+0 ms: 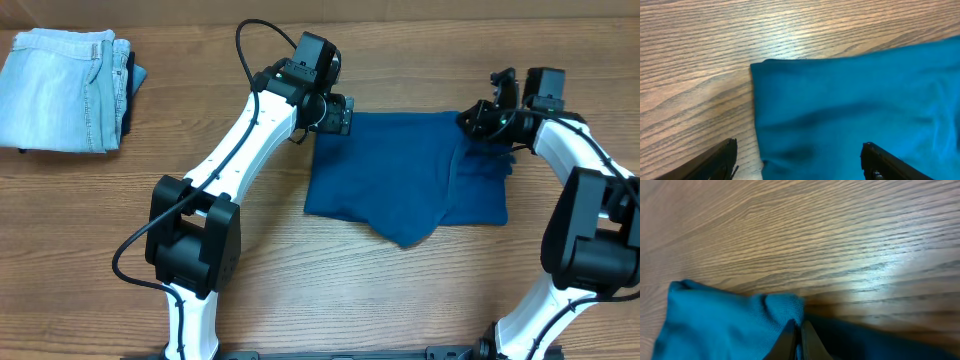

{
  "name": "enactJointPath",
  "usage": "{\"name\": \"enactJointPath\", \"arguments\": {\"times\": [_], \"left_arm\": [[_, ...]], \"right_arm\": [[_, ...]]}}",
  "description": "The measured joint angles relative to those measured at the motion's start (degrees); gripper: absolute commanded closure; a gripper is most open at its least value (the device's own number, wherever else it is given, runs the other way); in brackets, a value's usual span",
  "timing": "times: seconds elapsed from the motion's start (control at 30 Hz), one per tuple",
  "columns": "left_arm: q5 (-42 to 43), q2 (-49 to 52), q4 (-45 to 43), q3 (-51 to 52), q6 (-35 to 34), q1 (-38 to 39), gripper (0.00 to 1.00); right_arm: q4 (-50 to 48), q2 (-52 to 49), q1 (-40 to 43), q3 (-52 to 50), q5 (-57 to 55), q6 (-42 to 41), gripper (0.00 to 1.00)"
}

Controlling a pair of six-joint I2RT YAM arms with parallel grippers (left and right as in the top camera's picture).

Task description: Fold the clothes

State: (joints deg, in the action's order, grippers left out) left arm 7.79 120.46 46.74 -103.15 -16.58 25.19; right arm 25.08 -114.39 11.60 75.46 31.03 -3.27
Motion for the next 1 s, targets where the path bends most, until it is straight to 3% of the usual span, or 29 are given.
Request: {"name": "enactJointPath", "arguments": {"times": [0.03,0.13,0.3,0.43,0.8,1.0], "left_arm": [[-0.11,0.0,-0.02,0.0,0.0,0.0,0.17],[-0.13,0.0,-0.02,0.0,0.0,0.0,0.17],[-0.31,0.0,0.07,0.0,0.0,0.0,0.18],[-0.37,0.0,1.6,0.0,0.61,0.0,0.18],[-0.39,-0.5,6.03,-3.3,4.85,-2.84,0.16],[-0.52,-3.85,6.75,-4.35,5.01,-3.96,0.15]], "right_arm": [[-0.07,0.04,-0.09,0.0,0.15,0.07,0.41],[-0.26,0.04,-0.39,0.0,0.2,-0.24,0.35],[1.92,0.39,-0.37,0.28,1.2,-0.17,0.35],[9.73,3.37,-0.33,1.27,2.08,-0.2,0.33],[46.86,17.88,-0.33,3.32,2.6,-4.26,0.3],[47.43,17.79,-0.33,-1.01,2.19,-5.05,0.27]]}}
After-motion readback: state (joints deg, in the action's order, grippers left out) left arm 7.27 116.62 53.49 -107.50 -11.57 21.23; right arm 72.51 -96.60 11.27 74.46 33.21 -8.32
